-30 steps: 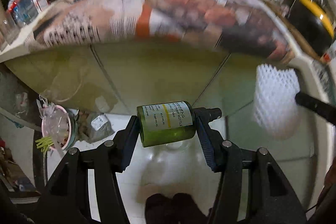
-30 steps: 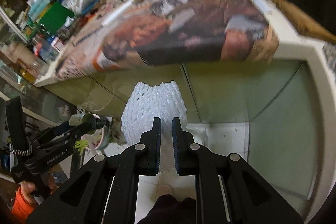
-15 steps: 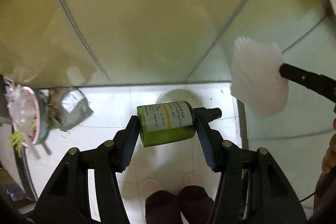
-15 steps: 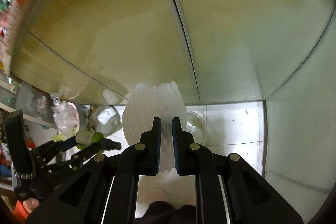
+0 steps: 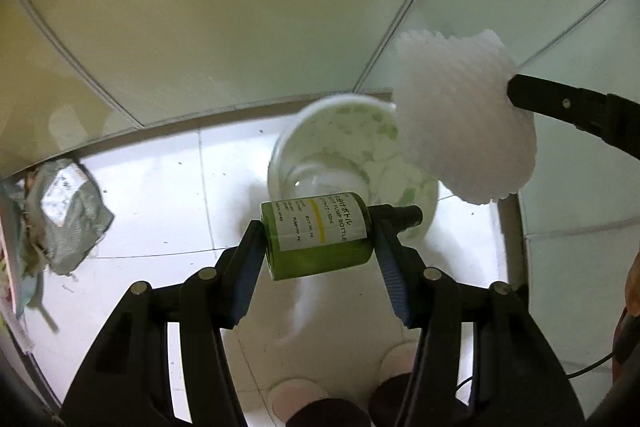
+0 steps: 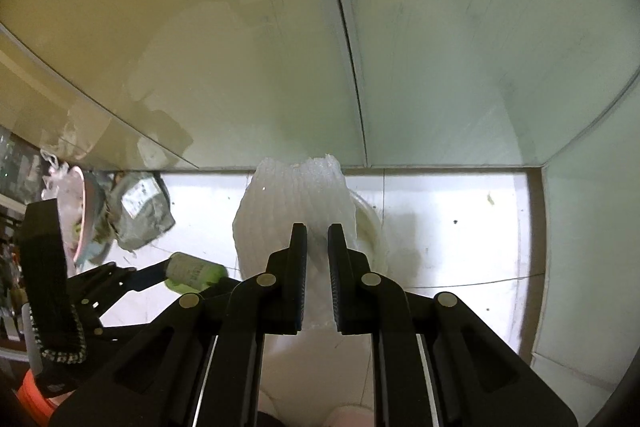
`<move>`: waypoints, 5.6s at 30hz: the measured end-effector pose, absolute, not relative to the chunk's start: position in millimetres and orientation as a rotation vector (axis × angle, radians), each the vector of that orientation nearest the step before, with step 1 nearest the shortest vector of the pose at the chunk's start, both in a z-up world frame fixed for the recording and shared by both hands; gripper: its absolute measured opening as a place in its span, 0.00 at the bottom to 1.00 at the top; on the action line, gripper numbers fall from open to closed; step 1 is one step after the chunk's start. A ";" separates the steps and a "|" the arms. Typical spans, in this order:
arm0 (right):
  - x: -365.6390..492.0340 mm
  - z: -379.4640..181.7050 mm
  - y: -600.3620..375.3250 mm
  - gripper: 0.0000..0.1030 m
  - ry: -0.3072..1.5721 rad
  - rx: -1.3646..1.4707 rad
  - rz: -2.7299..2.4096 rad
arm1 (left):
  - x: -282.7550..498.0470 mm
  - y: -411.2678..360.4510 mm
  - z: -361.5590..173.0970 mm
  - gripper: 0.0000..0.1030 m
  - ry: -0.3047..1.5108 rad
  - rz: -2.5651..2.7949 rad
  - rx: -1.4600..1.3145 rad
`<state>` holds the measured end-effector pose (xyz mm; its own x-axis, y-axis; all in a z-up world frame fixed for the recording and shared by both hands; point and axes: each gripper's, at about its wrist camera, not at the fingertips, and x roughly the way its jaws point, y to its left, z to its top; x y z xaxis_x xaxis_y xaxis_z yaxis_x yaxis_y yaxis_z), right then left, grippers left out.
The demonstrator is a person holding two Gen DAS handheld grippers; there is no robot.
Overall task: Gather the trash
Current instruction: 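Open the left tool over the bin while the right tool releases the foam net, then move both tools back up to the counter, then grasp the red-printed plastic bag with the left tool while the right tool grasps the tissue, then lift the plastic bag and tissue and carry them down to the bin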
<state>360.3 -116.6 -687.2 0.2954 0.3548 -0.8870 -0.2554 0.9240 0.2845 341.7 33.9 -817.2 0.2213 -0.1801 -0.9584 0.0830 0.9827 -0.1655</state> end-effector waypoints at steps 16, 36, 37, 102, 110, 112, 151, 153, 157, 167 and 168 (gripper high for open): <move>374.5 -742.5 -97.5 0.40 1.238 0.001 0.422 | 362.7 16.5 -873.5 0.53 1.368 -0.227 -0.089; 331.4 -549.1 -133.5 0.44 1.281 0.057 0.371 | 330.8 42.3 -621.8 0.53 1.299 -0.122 -0.137; 329.4 -532.2 -135.1 0.44 1.280 0.062 0.371 | 329.0 43.8 -593.8 0.53 1.289 -0.120 -0.144; 521.0 -132.1 -216.7 0.49 0.869 0.128 0.404 | 558.9 71.4 -161.5 0.78 0.896 0.159 -0.234; 568.1 -139.6 -187.8 0.49 0.914 0.144 0.291 | 653.7 102.8 -191.8 0.78 0.959 0.033 -0.284; 584.8 -148.7 -179.9 0.49 0.936 0.157 0.278 | 676.9 105.4 -204.0 0.76 0.991 0.012 -0.285; 668.7 -216.2 -141.6 0.07 1.026 0.277 0.337 | 696.2 93.4 -200.0 0.12 0.922 -0.089 -0.232; 657.9 -206.3 -153.4 0.07 1.003 0.277 0.337 | 686.9 88.1 -192.2 0.12 0.902 -0.078 -0.229; 632.5 -184.4 -176.7 0.07 0.951 0.274 0.355 | 660.9 73.3 -171.9 0.12 0.854 -0.055 -0.232; 566.1 -143.0 -211.8 0.07 0.841 0.224 0.481 | 563.7 27.7 -128.9 0.12 0.747 0.048 -0.227; 557.9 -140.2 -213.7 0.07 0.835 0.217 0.490 | 551.4 23.5 -126.1 0.12 0.744 0.050 -0.223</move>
